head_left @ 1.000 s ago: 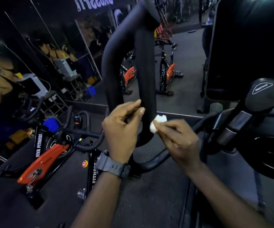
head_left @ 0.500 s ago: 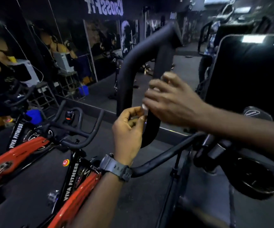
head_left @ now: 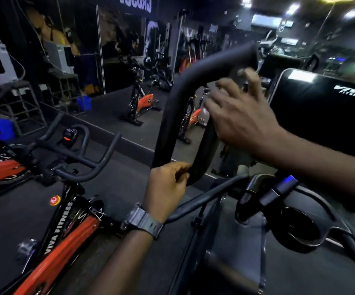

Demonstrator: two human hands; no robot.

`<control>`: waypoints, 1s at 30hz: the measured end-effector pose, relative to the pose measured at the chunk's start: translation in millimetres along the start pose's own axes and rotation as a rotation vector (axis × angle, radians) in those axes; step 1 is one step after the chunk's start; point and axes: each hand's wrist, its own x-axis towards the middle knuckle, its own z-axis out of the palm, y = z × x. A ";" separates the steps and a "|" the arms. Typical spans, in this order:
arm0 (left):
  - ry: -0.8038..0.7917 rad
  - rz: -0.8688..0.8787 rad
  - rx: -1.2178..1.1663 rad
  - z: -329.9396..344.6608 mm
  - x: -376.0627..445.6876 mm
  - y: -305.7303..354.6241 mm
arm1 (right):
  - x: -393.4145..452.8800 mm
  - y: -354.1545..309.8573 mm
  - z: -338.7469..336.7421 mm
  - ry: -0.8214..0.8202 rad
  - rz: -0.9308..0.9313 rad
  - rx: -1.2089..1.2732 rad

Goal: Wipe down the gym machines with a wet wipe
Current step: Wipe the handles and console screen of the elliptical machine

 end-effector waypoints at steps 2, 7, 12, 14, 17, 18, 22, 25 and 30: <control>-0.012 0.074 0.148 -0.4 -1.5 -9.1 | -26.4 -45.9 7.7 -0.070 -0.073 0.031; 0.032 0.175 0.364 -13.8 -11.0 -27.9 | -50.1 -93.3 18.0 -0.195 -0.224 0.145; 0.109 0.118 0.324 -18.4 -20.0 -43.9 | -31.1 -67.0 5.1 -0.177 -0.099 0.090; 0.129 0.105 0.318 -18.6 -22.8 -50.6 | -47.6 -113.0 9.4 -0.253 -0.129 0.120; 0.165 0.123 0.307 -19.1 -28.0 -57.0 | -57.2 -169.1 20.7 -0.381 -0.035 0.257; 0.175 0.126 0.300 -19.7 -28.0 -57.2 | -53.9 -172.0 21.0 -0.387 0.000 0.305; 0.132 0.116 0.256 -21.7 -25.1 -57.3 | -62.2 -133.9 27.6 -0.236 -0.108 0.327; 0.127 0.102 0.238 -24.1 -22.9 -58.6 | -61.4 -130.8 24.0 -0.222 -0.113 0.373; 0.154 0.080 0.183 -26.0 -24.6 -62.5 | -45.5 -159.9 19.9 -0.300 0.183 0.556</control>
